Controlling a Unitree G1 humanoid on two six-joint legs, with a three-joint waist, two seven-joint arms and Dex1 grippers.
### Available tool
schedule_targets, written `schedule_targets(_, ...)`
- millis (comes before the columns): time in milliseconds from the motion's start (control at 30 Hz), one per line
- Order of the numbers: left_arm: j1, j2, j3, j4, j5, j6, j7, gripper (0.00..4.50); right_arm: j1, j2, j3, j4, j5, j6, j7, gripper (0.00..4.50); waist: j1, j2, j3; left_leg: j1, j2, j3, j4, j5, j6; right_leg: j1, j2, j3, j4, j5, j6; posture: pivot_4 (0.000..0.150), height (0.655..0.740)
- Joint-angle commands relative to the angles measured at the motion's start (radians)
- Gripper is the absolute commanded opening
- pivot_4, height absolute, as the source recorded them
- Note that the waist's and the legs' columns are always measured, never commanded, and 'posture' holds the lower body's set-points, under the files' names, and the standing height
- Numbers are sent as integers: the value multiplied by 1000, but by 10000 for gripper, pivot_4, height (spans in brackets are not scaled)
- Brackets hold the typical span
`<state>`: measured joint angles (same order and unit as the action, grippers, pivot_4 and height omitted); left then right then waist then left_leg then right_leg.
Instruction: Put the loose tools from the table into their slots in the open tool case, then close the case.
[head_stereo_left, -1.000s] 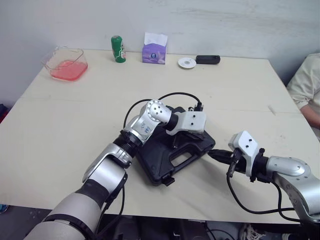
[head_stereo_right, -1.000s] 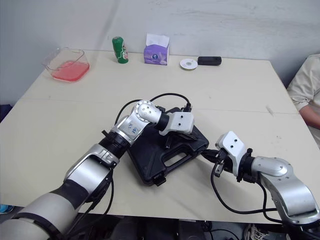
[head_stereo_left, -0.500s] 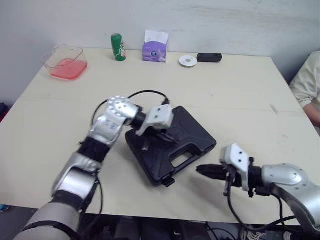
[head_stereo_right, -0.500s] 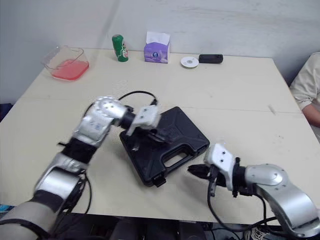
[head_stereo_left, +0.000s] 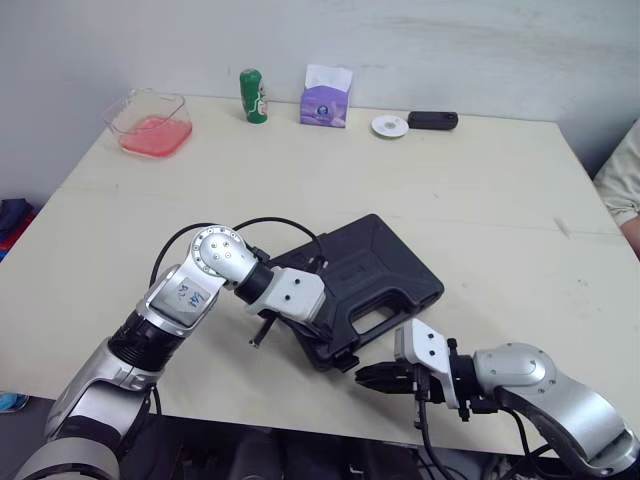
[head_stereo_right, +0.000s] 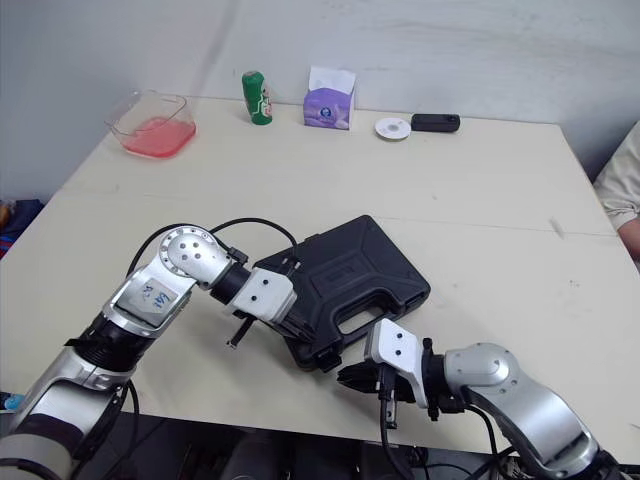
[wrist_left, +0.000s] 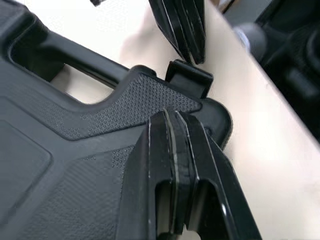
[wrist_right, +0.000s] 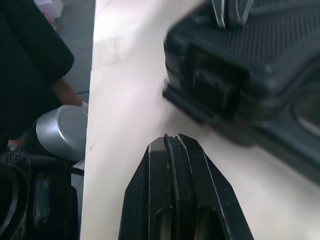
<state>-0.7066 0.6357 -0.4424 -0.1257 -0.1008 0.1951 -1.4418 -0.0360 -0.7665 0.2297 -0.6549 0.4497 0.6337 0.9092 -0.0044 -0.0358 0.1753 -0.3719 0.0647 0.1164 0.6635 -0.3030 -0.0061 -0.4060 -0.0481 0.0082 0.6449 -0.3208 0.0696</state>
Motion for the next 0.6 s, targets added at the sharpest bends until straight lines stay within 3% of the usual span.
schedule_targets(33, 40, 40, -105, 51, 143, -41, 4, 302, -23, 29, -3, 0, 9, -12, -13, 0, 0, -1, -2, 1, 0, 0, 0, 0, 0, 1, 0, 0, 0, 0, 0, 1500, 7244)
schedule_targets(400, 10, 1, -111, 98, 139, -14, 31, 302, -135, 163, -38, 56, 59, 78, -96, 0, -2, 4, -12, 5, 2, -1, -1, 0, 1, 7, 0, -1, -2, -2, -5, 1500, 7244)
schedule_targets(500, -4, -16, -97, 125, 140, -19, 45, 302, -125, 119, -18, 56, 27, 68, -60, 0, -1, 7, -14, 6, 1, -1, -1, 1, 2, 8, -1, -1, -2, -8, -19, 1500, 7244)
schedule_targets(600, -4, -20, -16, 110, 60, 56, 53, 302, -101, 65, -102, 10, 65, 71, -40, 0, 3, 7, -14, 6, 0, -2, -1, 1, 2, 9, -4, -3, -2, -8, -18, 1500, 7244)
